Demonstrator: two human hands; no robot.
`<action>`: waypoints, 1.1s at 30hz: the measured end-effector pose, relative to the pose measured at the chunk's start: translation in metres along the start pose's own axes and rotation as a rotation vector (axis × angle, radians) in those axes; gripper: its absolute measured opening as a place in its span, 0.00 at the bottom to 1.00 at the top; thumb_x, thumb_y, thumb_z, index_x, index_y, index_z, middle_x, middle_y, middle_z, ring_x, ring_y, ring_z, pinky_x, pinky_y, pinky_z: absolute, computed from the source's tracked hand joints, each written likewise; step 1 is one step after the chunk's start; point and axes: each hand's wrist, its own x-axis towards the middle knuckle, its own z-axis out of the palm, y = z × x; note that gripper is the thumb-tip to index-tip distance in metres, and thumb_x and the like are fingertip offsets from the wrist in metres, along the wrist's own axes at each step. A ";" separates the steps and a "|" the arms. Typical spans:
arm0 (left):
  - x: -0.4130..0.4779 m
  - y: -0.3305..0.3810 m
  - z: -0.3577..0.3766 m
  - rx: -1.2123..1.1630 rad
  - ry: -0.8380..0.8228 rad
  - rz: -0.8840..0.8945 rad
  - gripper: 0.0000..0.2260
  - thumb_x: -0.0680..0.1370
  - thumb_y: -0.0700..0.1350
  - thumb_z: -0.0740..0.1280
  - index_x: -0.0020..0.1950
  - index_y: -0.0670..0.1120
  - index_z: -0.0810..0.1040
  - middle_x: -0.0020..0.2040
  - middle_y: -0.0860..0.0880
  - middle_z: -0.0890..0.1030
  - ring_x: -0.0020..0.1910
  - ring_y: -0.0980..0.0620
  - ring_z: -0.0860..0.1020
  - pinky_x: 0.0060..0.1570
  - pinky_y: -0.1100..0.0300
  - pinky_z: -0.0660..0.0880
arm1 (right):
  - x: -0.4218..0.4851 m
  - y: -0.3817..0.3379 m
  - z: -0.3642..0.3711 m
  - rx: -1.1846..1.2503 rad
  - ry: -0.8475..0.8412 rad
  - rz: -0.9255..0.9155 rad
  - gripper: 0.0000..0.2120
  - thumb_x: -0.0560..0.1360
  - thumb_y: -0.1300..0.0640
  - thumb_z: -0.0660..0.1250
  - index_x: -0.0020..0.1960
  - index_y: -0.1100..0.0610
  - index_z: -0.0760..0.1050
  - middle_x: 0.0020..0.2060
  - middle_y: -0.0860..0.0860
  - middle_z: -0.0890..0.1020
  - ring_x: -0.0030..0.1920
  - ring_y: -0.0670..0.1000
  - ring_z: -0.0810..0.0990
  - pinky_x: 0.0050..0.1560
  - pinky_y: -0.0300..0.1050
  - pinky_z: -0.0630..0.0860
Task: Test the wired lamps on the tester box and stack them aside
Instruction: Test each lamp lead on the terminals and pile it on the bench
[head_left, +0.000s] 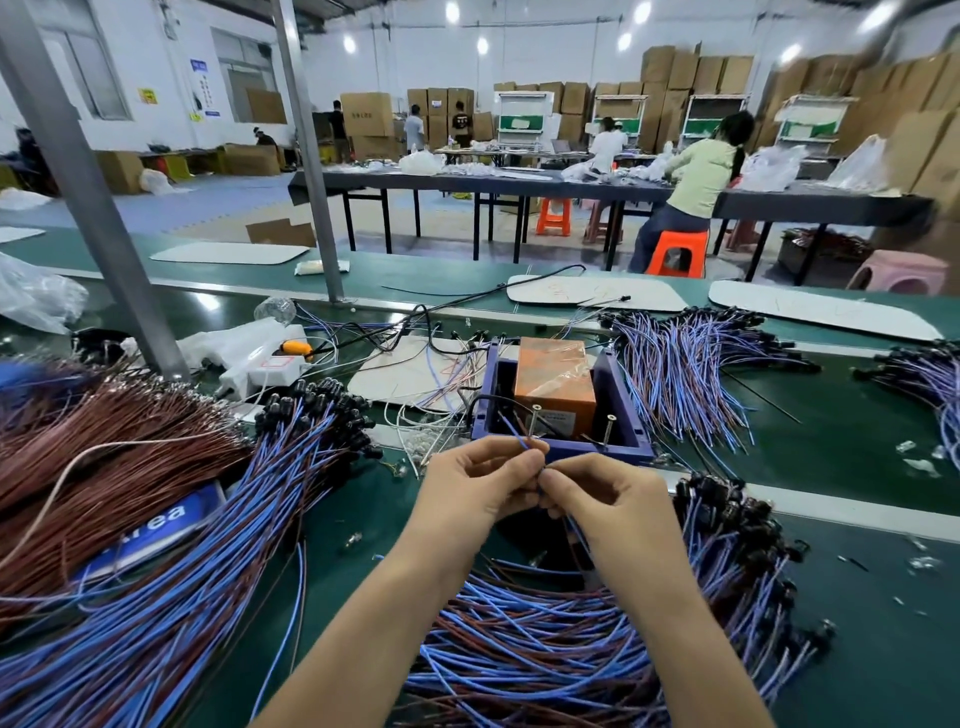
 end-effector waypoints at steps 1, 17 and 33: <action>0.002 -0.002 0.002 0.000 0.021 -0.007 0.08 0.73 0.36 0.70 0.37 0.45 0.85 0.37 0.46 0.84 0.35 0.54 0.82 0.35 0.67 0.78 | 0.001 0.004 0.000 0.045 0.031 0.027 0.05 0.73 0.58 0.72 0.38 0.51 0.83 0.32 0.49 0.84 0.35 0.47 0.82 0.37 0.41 0.79; 0.043 -0.017 -0.014 0.660 0.159 0.177 0.03 0.74 0.38 0.71 0.40 0.43 0.81 0.32 0.48 0.83 0.24 0.59 0.77 0.30 0.71 0.72 | 0.043 0.038 -0.031 -0.375 0.390 0.178 0.04 0.74 0.50 0.70 0.45 0.47 0.84 0.37 0.47 0.83 0.39 0.49 0.78 0.31 0.37 0.65; 0.035 -0.009 -0.022 0.948 0.029 0.257 0.05 0.75 0.40 0.70 0.40 0.45 0.83 0.32 0.51 0.82 0.28 0.57 0.76 0.33 0.71 0.72 | 0.049 0.045 -0.032 -0.357 0.408 0.115 0.05 0.75 0.52 0.70 0.47 0.51 0.84 0.45 0.53 0.81 0.46 0.54 0.79 0.44 0.48 0.76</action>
